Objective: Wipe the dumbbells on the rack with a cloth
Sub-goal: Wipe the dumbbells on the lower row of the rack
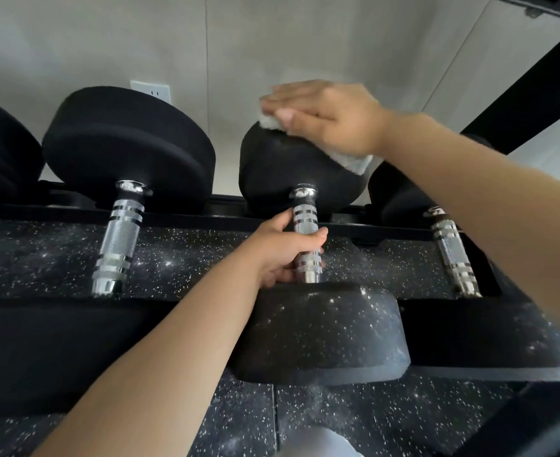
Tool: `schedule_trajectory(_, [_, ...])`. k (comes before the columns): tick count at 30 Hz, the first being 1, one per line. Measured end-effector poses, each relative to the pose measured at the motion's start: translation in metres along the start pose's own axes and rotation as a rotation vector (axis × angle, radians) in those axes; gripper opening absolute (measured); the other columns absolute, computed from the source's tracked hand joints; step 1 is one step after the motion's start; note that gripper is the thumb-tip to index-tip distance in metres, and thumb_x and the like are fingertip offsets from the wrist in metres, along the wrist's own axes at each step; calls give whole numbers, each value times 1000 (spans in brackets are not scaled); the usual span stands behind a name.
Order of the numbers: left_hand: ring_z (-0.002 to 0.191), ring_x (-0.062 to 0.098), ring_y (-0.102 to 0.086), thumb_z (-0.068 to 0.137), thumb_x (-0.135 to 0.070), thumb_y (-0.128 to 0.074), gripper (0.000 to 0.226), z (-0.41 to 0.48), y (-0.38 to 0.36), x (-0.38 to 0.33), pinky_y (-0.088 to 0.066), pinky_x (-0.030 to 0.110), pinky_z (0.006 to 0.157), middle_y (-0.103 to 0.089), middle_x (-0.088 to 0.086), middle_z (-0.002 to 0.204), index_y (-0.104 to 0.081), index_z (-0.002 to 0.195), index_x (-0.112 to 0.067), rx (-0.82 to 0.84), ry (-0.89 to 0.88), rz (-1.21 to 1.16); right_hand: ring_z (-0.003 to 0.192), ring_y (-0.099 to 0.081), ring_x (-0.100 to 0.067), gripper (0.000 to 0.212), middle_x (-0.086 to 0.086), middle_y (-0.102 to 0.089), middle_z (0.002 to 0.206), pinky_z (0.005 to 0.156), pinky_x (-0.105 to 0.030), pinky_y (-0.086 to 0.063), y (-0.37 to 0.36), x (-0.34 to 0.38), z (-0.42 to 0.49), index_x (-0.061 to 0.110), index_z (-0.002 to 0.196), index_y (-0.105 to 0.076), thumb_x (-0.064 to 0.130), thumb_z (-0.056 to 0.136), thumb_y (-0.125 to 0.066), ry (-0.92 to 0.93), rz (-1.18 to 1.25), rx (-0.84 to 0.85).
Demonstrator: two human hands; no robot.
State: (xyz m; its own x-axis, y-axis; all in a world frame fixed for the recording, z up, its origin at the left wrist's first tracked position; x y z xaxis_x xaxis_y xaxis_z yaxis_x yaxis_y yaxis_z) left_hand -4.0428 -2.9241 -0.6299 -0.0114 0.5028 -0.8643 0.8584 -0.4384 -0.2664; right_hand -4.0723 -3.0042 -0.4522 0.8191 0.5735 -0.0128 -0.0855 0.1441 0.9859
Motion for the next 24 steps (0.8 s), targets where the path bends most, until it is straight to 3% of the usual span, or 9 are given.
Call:
schedule_trajectory(3, [83, 27, -70, 84, -16, -72, 59, 1, 1, 0, -59, 34, 62, -71, 13, 103, -46, 135, -28, -1, 0, -4, 128, -52, -23, 49, -3, -61, 135, 105, -36, -36, 4, -33, 6, 20, 132, -60, 49, 105, -32, -240, 156, 33])
schedule_trajectory(6, [81, 26, -70, 83, -16, -73, 62, 1, 0, 1, -59, 33, 61, -71, 12, 101, -45, 137, -28, 2, 9, -11, 131, -50, -21, 51, 6, -57, 140, 102, -45, -42, -3, 17, 12, 30, 133, -57, 54, 102, -25, 29, -281, 65])
schedule_trajectory(8, [80, 25, -70, 83, -16, -73, 63, 2, 1, 1, -59, 34, 62, -71, 11, 101, -44, 138, -27, -2, 8, -12, 127, -56, -24, 53, 4, -60, 136, 96, -52, -47, -22, 53, 9, 26, 130, -62, 50, 100, -25, 276, -368, 93])
schedule_trajectory(10, [80, 25, -70, 83, -16, -73, 63, 3, 1, 2, -59, 34, 63, -71, 10, 101, -45, 138, -27, -3, 10, -19, 126, -58, -22, 46, 4, -63, 134, 99, -47, -47, -26, 60, 8, 24, 127, -65, 44, 100, -35, 385, -330, 99])
schedule_trajectory(12, [80, 25, -70, 83, -16, -73, 63, 2, 1, 2, -59, 34, 64, -71, 10, 100, -45, 137, -28, -4, 8, -24, 135, -49, -14, 49, 7, -57, 140, 104, -37, -39, -12, 46, 16, 30, 135, -59, 54, 98, -37, 263, -212, 109])
schedule_trajectory(14, [82, 25, -70, 83, -16, -73, 61, 1, 1, 2, -59, 34, 63, -71, 9, 103, -46, 137, -28, -3, 6, -27, 141, -39, -13, 59, 8, -49, 148, 111, -38, -32, -3, 24, 23, 35, 143, -48, 67, 95, -35, 96, -102, 126])
schedule_trajectory(18, [82, 25, -70, 84, -16, -73, 59, 0, 0, 1, -59, 34, 64, -70, 10, 109, -47, 136, -28, 3, 2, -40, 147, -25, -16, 58, 4, -33, 158, 116, -39, -20, -1, 12, 20, 37, 151, -34, 62, 98, -30, -14, -112, 86])
schedule_trajectory(21, [88, 26, -70, 83, -15, -74, 67, 2, 0, 3, -59, 37, 67, -68, 9, 113, -42, 140, -30, 3, 15, -46, 138, -40, -22, 61, 0, -43, 151, 110, -40, -30, 1, -3, 6, 39, 147, -41, 68, 93, -38, -141, -78, -2])
schedule_trajectory(24, [93, 27, -69, 83, -16, -74, 69, 3, 0, 2, -59, 37, 69, -67, 9, 116, -40, 141, -30, 0, 14, -48, 119, -56, -29, 44, 1, -63, 129, 92, -40, -42, 9, -3, 4, 36, 130, -61, 58, 99, -40, -182, -86, -154])
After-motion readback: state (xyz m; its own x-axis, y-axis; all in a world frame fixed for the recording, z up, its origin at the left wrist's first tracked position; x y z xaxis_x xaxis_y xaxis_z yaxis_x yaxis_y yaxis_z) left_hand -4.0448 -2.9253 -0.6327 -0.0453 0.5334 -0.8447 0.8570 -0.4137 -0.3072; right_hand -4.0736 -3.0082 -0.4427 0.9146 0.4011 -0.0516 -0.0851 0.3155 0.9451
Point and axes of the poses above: each hand's wrist, its own z-axis towards the middle knuckle, its own y-axis out of the back of the hand, x = y × z, the point moved 10 cm from there along z, towards the middle knuckle
